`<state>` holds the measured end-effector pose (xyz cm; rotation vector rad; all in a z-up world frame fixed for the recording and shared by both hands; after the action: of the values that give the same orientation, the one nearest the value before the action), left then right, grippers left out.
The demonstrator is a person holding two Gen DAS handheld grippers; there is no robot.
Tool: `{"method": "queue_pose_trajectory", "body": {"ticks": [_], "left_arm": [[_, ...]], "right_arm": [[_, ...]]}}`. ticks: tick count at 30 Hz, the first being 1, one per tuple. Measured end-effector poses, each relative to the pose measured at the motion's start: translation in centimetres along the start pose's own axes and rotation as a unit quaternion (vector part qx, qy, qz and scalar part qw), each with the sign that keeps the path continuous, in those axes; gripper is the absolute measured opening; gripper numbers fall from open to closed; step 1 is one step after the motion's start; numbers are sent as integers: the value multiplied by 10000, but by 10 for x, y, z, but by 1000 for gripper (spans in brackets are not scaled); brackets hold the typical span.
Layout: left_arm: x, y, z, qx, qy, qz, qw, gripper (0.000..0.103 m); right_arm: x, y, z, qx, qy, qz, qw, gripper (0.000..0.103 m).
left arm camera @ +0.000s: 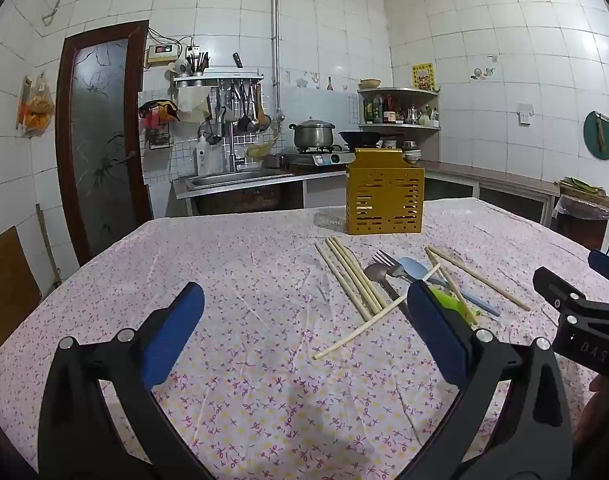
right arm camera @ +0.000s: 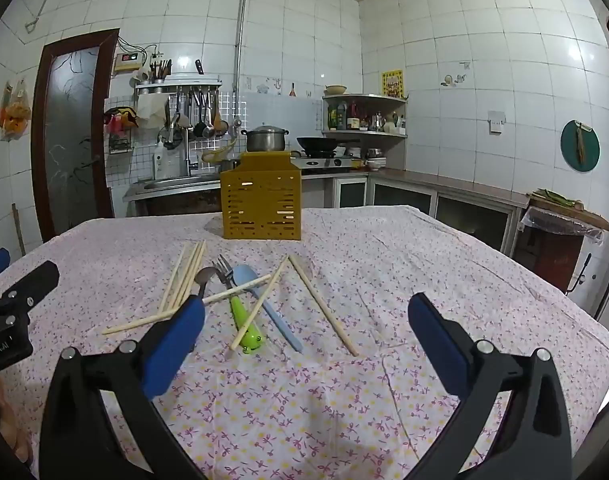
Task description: Organize utensils
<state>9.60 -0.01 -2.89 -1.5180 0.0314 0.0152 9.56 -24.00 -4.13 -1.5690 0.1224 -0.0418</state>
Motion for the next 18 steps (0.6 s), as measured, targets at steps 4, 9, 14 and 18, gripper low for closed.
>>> {"method": "queue_pose_trajectory", "body": {"ticks": [4, 9, 14, 18], "left_arm": [[-1, 0, 0, -23, -11, 6, 10000, 98], [3, 5, -6, -10, -2, 76, 10000, 98], [3, 4, -6, -13, 2, 80, 10000, 98], [3, 4, -7, -13, 7, 88, 10000, 98]], "right_arm": [[0, 0, -1, -4, 20, -26, 10000, 99], [0, 5, 0, -32, 42, -25, 10000, 99], [1, 3, -1, -14, 46, -42, 10000, 99], [-1, 0, -2, -2, 57, -33, 10000, 99]]}}
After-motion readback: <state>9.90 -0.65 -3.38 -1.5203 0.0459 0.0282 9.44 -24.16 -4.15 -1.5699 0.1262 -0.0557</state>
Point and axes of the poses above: each gripper's, at about its wrist camera, not at the fingertips, and x roughly the way its jaws point, z to its left, y to its underside, the point moved 10 cm from there along x, roughly the way its jaws point, and after that the axes turned 15 degrees about -z, right-handed, at the moved point
